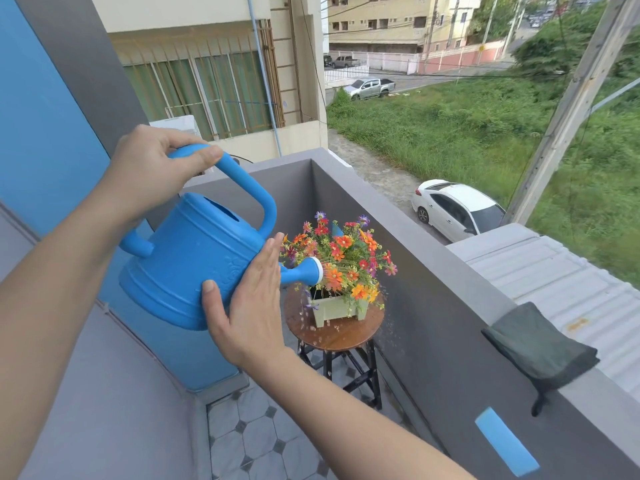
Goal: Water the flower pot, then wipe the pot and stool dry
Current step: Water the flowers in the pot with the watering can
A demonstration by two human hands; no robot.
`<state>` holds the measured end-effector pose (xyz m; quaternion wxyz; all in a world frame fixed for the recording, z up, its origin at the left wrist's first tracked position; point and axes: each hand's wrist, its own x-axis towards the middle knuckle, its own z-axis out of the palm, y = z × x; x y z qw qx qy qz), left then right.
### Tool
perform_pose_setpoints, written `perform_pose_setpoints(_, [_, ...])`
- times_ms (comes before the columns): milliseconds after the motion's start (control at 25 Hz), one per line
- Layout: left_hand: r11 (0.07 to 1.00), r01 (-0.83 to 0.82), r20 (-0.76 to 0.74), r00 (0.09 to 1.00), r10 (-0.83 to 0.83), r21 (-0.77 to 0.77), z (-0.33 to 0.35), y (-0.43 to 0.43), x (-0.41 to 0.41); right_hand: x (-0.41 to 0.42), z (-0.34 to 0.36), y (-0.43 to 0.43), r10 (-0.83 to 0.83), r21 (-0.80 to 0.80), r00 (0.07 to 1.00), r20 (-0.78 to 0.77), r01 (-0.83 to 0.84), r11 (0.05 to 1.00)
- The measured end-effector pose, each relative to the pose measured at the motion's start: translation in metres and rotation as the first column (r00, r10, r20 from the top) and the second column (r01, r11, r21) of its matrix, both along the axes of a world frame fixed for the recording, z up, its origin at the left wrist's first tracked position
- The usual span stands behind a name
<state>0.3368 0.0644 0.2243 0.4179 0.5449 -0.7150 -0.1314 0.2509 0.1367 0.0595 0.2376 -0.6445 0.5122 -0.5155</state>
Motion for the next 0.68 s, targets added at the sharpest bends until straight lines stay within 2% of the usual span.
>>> perform_pose_setpoints(160, [0.991,-0.106,-0.085,0.991,0.099,-0.076,-0.004,-0.014,0.003,-0.016,0.006,-0.028,-0.012,-0.066,0.999,-0.047,0.009,0.998])
perform_pose_setpoints(280, [0.975,-0.199,-0.139,0.973,0.184,-0.102,-0.005,-0.022,0.004,-0.023,0.016,-0.046,0.036,-0.019,0.995,-0.088,-0.038,0.999])
perform_pose_setpoints(440, [0.968,-0.232,-0.085,0.971,0.224,-0.099,-0.001,-0.025,0.004,-0.021,0.020,-0.054,0.122,0.063,0.986,-0.111,-0.116,0.991])
perform_pose_setpoints(680, [0.988,-0.152,0.003,0.988,0.152,-0.009,0.003,-0.028,0.007,-0.006,0.005,-0.039,0.121,0.057,0.988,-0.093,-0.116,0.992])
